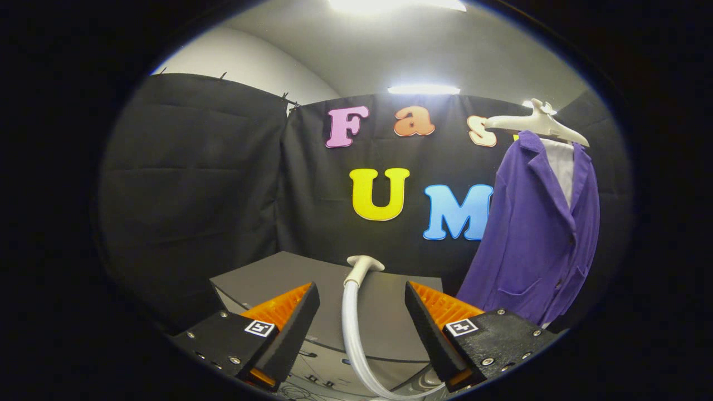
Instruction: Iron the clothes twice with a garment steamer, once on the left side and once on the right side.
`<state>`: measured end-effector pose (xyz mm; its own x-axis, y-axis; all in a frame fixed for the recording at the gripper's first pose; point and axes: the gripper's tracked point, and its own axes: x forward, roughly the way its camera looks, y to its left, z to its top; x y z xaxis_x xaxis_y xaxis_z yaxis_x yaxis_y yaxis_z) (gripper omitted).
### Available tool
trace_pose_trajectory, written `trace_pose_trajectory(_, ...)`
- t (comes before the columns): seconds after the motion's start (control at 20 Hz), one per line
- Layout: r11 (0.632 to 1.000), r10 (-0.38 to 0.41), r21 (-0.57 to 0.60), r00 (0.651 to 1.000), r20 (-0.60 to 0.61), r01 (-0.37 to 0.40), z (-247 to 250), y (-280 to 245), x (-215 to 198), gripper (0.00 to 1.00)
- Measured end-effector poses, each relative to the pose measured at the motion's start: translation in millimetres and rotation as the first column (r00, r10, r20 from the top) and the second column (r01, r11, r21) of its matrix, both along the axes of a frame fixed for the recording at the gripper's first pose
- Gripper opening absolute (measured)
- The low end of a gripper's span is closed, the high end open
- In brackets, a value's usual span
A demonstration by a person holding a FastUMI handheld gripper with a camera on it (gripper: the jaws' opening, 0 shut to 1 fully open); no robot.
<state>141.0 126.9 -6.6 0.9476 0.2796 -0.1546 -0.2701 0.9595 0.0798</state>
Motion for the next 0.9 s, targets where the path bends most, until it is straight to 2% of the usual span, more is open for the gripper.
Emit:
trace_pose_trajectory(0.1,1.0,0.013,0.024,0.999,-0.045,-0.012,0.7,16.7,20.7,0.95)
trace_pose_trajectory(0.25,0.998,-0.054,0.002,0.992,-0.115,0.055,-3.1,20.7,62.0,0.95)
trace_pose_trajectory(0.4,0.994,-0.074,0.063,0.974,-0.213,0.089,-12.0,36.5,96.8,0.95)
trace_pose_trajectory(0.55,0.984,-0.124,0.084,0.944,-0.307,0.156,-25.4,43.5,129.8,0.95)
trace_pose_trajectory(0.75,0.97,-0.104,0.158,0.903,-0.416,0.184,-38.4,61.4,170.5,0.95)
trace_pose_trajectory(0.9,0.955,-0.122,0.173,0.852,-0.508,0.24,-61.3,63.4,197.4,0.96)
